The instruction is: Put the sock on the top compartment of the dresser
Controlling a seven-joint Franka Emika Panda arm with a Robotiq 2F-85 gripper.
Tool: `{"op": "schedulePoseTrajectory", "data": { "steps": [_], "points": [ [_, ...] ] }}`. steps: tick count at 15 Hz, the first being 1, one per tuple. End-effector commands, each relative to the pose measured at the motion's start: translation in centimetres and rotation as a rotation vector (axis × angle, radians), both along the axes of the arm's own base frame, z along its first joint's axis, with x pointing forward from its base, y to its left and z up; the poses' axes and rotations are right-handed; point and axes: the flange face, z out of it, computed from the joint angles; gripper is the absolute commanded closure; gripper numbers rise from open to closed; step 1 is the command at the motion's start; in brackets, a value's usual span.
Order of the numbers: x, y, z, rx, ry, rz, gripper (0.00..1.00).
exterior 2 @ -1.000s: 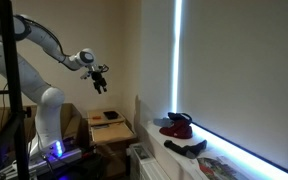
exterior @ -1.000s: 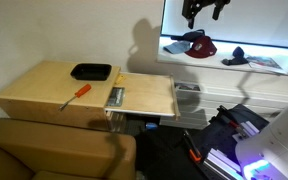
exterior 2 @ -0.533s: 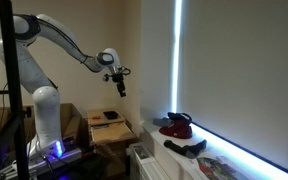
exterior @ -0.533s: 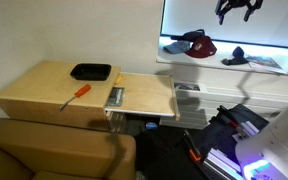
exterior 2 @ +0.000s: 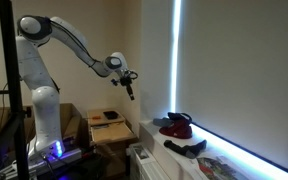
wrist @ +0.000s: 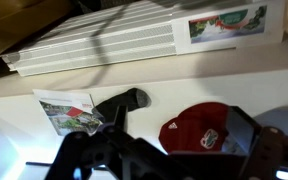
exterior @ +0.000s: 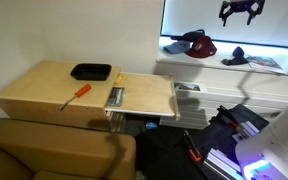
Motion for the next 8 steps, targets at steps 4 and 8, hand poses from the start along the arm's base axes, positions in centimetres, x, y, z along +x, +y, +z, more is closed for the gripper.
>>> {"op": "schedulePoseTrajectory", "data": {
  "steps": [4, 8],
  "points": [
    [2.1, -16.0, -3.5, -0.058, -0.174, -0.346, 0.00],
    [1.2, -19.0, -4.0, -0.063, -0.189, -0.443, 0.00]
  ]
}}
